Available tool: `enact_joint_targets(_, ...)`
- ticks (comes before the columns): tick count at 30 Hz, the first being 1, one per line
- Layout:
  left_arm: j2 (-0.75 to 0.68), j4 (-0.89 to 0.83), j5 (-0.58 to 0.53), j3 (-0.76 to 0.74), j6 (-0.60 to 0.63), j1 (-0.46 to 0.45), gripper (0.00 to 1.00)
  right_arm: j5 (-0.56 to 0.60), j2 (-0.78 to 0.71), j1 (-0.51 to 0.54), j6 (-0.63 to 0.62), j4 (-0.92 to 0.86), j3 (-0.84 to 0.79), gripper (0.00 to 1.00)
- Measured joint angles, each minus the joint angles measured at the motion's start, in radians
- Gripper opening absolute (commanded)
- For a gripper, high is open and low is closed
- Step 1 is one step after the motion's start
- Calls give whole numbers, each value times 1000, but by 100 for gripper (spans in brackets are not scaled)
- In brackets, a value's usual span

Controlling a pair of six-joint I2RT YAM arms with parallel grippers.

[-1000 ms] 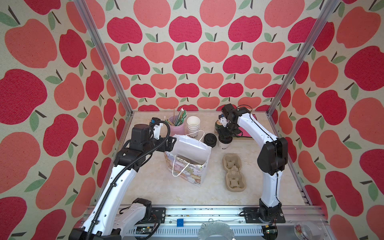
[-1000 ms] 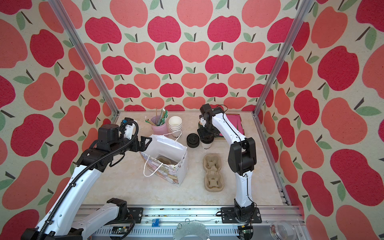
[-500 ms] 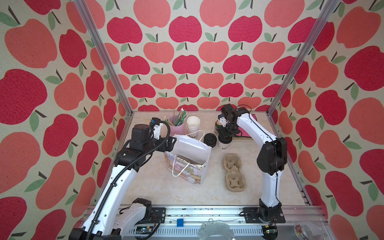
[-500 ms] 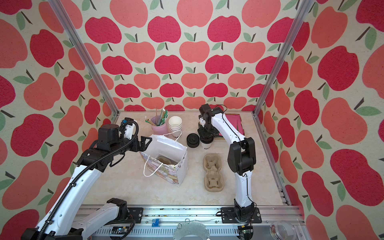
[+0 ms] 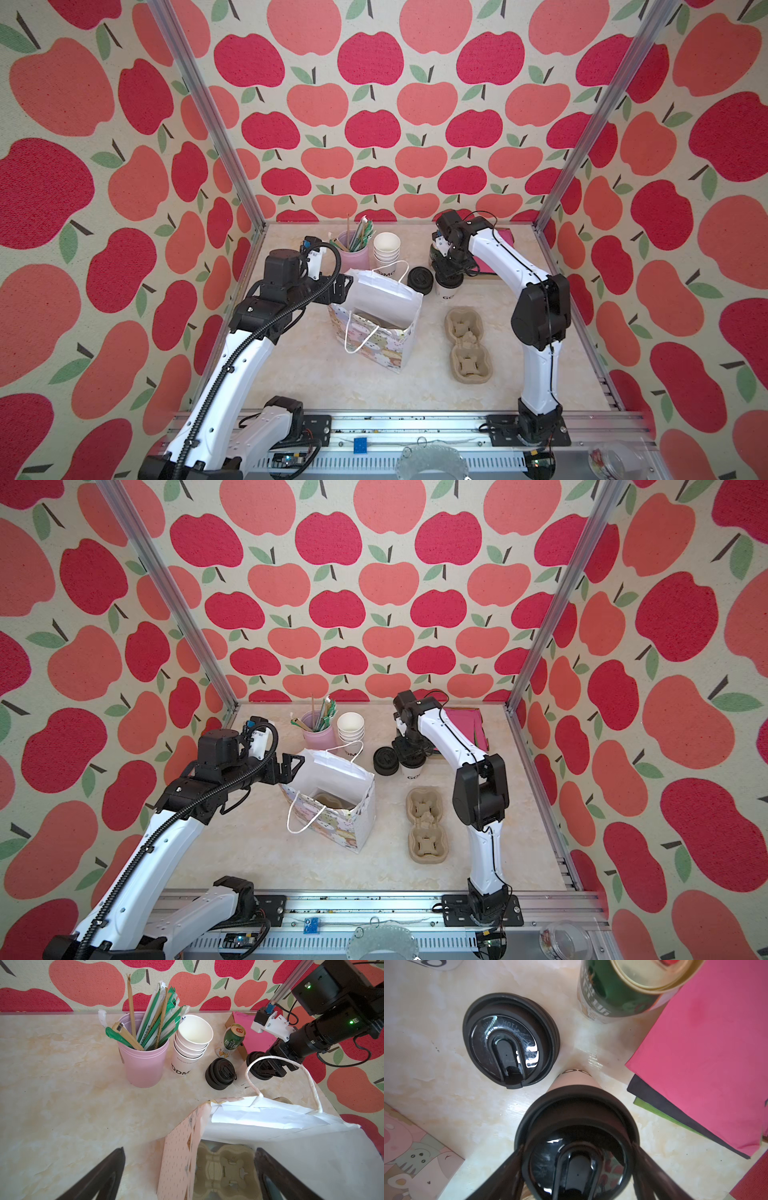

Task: Pack the takeout coffee
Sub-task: 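Lower the right gripper around the nearer black-lidded cup and close it, then lift the black-lidded cup with the right gripper and carry it toward the bag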

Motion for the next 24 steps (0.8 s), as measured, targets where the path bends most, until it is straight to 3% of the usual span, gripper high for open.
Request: enact_joint_targets(24, -11, 1, -3, -18, 0, 0, 99, 0, -16, -1, 0, 28, -31, 70)
